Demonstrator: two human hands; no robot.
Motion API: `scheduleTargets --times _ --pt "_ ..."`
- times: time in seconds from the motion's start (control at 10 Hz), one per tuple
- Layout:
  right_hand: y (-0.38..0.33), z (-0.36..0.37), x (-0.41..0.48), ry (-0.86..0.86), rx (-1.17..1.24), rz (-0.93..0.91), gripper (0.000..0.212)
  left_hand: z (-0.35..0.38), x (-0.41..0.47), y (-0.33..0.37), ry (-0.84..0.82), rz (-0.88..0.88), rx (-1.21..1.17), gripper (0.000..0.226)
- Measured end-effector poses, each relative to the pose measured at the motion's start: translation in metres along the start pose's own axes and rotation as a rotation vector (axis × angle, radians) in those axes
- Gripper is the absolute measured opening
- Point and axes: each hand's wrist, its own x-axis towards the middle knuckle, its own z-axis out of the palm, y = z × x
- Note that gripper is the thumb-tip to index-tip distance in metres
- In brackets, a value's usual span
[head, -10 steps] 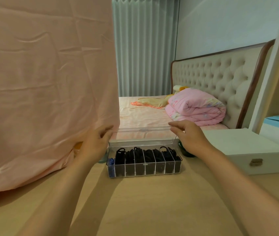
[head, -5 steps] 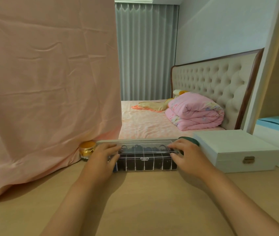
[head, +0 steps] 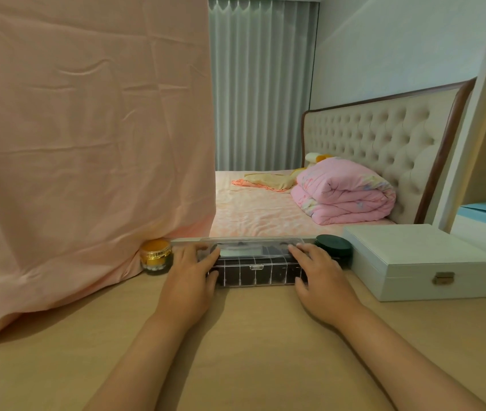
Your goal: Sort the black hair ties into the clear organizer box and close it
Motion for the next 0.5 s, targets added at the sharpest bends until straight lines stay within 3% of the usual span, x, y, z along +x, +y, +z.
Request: scheduleTargets --times 0.2,0.5 --pt "0.002 0.007 0.011 -0.096 -0.054 0.009 0.078 0.005 0.007 0.002 -0.088 -0.069 -0.096 0.061" --pt "0.000 -0.021 0.026 -0.098 0.038 0.028 0.070 -0.021 0.026 0.005 -0.123 -0.115 -0.207 0.058"
